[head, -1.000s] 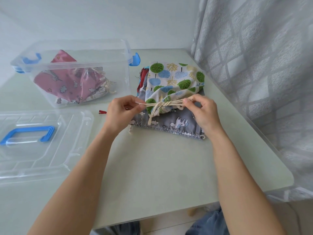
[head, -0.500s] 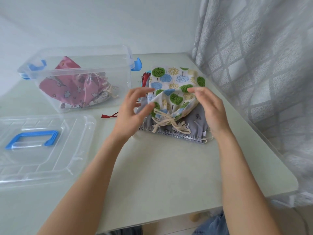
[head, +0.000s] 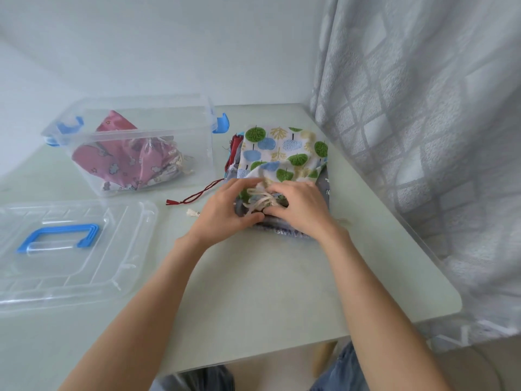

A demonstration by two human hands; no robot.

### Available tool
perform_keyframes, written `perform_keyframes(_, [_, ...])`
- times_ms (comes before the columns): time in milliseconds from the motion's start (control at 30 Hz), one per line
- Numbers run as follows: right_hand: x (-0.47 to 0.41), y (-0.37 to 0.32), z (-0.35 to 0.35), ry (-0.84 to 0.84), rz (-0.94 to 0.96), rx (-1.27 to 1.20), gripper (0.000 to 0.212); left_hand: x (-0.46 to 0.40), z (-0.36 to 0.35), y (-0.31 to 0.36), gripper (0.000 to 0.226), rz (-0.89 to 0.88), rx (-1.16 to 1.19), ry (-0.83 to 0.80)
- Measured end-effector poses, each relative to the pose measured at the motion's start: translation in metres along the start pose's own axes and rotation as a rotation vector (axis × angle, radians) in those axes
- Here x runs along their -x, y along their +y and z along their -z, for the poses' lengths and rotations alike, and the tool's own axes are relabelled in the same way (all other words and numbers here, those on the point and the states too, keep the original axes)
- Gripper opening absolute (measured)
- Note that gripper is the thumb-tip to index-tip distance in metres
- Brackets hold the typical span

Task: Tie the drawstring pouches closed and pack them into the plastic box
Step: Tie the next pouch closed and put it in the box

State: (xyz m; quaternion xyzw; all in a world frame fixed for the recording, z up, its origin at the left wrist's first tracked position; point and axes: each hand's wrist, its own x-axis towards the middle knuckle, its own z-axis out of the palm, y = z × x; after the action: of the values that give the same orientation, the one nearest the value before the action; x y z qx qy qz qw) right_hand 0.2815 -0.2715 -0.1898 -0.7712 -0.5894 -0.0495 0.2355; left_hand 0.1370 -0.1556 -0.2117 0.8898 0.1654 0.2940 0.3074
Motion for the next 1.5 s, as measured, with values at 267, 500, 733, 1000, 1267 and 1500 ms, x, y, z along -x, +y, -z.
perform_keyframes(267, [-0.007,-0.005,0.084,0.103,-0.111,-0.627,0.024,-0.027,0.008,0.014,0.08,0.074,0.086,0.047])
perform_keyframes(500, [-0.043,0.031,0.093,0.105,-0.274,-0.618,0.036,-0.06,0.009,0.015,0.066,0.143,0.084,0.09])
perform_keyframes(733, [-0.101,0.078,0.042,-0.214,-0.253,-0.17,0.033,-0.088,-0.004,0.0,0.09,0.465,-0.337,-0.077])
perform_keyframes(1000, [-0.122,0.093,0.012,-0.427,-0.245,-0.005,0.08,-0.089,-0.013,-0.015,0.091,0.516,-0.49,-0.054])
perform_keyframes(1267, [-0.128,0.098,0.011,-0.349,-0.247,0.009,0.041,-0.088,-0.005,-0.011,0.085,0.468,-0.332,0.0])
perform_keyframes(1500, [-0.101,0.073,0.051,-0.07,-0.061,-0.128,0.061,-0.084,0.002,0.0,0.039,0.45,-0.274,0.044])
